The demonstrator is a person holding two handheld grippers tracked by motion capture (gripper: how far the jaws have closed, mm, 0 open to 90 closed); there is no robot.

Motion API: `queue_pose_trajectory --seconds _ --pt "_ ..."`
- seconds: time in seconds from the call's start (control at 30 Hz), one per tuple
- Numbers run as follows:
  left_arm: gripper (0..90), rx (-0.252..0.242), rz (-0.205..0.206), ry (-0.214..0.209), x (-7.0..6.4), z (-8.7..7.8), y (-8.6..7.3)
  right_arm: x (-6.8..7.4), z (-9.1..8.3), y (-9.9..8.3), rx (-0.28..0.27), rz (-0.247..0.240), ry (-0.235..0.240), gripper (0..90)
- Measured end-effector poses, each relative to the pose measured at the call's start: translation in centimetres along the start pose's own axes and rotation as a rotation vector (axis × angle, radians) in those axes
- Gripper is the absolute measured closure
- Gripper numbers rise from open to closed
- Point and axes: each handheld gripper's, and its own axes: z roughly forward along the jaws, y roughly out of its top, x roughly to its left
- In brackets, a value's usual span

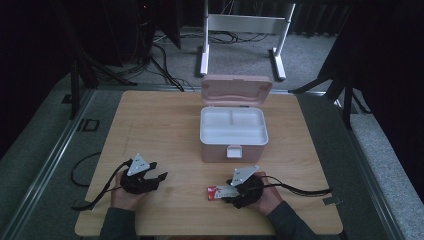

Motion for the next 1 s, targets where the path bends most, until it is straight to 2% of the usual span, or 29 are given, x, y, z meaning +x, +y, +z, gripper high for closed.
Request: queue_pose_trajectory --seconds 0.07,0.1,0.17,0.2,0.23,0.27,0.37,0.4,0.43,0.53,0.57,0.6,0.73,0.83,0.87,0.9,0.93,1.0 --pt "42.6 0.000 -0.001 0.001 0.0 -0.1 0.0 -0.5 -0.5 -0.3 0.008 0.021 -0.044 51.1" --pt "42.6 0.000 -0.001 0.001 0.0 -0.1 0.0 -0.5 -0.5 -0.3 0.008 0.021 -0.044 51.1" --pt "42.5 -0.003 -0.003 0.001 0.0 -0.1 0.0 -1.1 -1.5 -1.4 0.021 0.070 -0.092 51.2" --pt "42.6 -0.003 -0.003 0.001 0.0 -0.1 0.0 -1.1 -1.5 -1.4 0.021 0.070 -0.092 51.2" --pt "42.6 -0.003 -0.003 0.001 0.0 -0.1 0.0 -1.4 -2.0 -1.9 0.024 0.090 -0.113 51.2" --pt "42.6 -0.005 -0.006 -0.003 0.1 -0.2 0.0 -2.0 -3.0 -3.1 0.028 0.138 -0.156 51.2" --pt "42.5 -0.006 -0.006 -0.005 0.1 -0.2 0.1 -3.1 -5.1 -5.6 0.021 0.224 -0.226 51.2" --pt "42.6 -0.006 -0.006 -0.005 0.1 -0.2 0.1 -3.1 -5.1 -5.6 0.021 0.224 -0.226 51.2" --pt "42.6 -0.007 -0.002 -0.009 0.1 -0.2 0.1 -3.4 -5.7 -6.3 0.015 0.244 -0.243 51.2" --pt "42.6 -0.007 0.000 -0.015 -0.1 -0.1 0.4 -5.0 -9.2 -9.3 -0.012 0.336 -0.333 51.1" --pt "42.6 -0.007 0.000 -0.015 -0.1 -0.1 0.4 -5.0 -9.2 -9.3 -0.012 0.336 -0.333 51.1" --pt "42.6 -0.008 0.005 -0.018 -0.2 -0.1 0.6 -5.4 -10.3 -10.2 -0.021 0.358 -0.356 51.2" --pt "42.5 -0.012 0.016 -0.026 -0.6 -0.1 0.9 -5.9 -11.3 -10.9 -0.027 0.378 -0.381 51.1" --pt "42.4 -0.009 0.024 -0.028 -0.8 0.0 1.2 -6.1 -11.4 -11.2 -0.024 0.389 -0.379 51.1" --pt "41.4 -0.007 0.030 -0.031 -1.1 0.2 1.4 -6.3 -10.9 -11.5 0.006 0.396 -0.384 50.7" --pt "41.4 -0.004 0.034 -0.032 -1.2 0.3 1.6 -6.3 -10.9 -11.5 0.006 0.396 -0.384 50.7" --pt "40.8 -0.001 0.051 -0.042 -1.5 0.6 2.0 -6.5 -10.7 -11.7 0.002 0.409 -0.378 46.1" --pt "39.9 0.000 0.058 -0.052 -1.8 1.0 2.6 -6.6 -11.0 -11.4 -0.057 0.432 -0.382 42.1"
